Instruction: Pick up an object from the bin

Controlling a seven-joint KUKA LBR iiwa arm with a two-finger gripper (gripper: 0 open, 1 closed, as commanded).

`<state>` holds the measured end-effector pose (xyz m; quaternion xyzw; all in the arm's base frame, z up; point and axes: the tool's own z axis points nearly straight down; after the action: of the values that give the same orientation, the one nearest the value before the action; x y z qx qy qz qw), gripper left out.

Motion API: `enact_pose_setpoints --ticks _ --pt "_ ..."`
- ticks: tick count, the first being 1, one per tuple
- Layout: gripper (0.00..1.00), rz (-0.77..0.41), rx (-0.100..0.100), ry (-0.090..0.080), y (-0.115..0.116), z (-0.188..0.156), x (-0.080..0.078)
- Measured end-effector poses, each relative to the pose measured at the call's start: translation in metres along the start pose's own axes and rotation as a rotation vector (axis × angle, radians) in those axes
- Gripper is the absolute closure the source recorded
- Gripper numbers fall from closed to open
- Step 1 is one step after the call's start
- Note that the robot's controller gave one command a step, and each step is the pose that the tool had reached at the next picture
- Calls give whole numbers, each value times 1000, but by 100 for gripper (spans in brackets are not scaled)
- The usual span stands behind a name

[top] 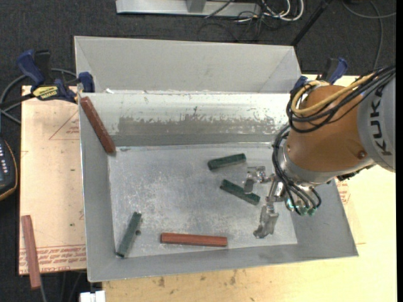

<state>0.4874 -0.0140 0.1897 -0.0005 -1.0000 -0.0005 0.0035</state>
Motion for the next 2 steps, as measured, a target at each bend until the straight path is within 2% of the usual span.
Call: enact_pose_setpoints --ticks 1,2 --pt "0 92 -1 -5 -23 112 -49" --pt "100 91 -1 -8 -22 108 -50"
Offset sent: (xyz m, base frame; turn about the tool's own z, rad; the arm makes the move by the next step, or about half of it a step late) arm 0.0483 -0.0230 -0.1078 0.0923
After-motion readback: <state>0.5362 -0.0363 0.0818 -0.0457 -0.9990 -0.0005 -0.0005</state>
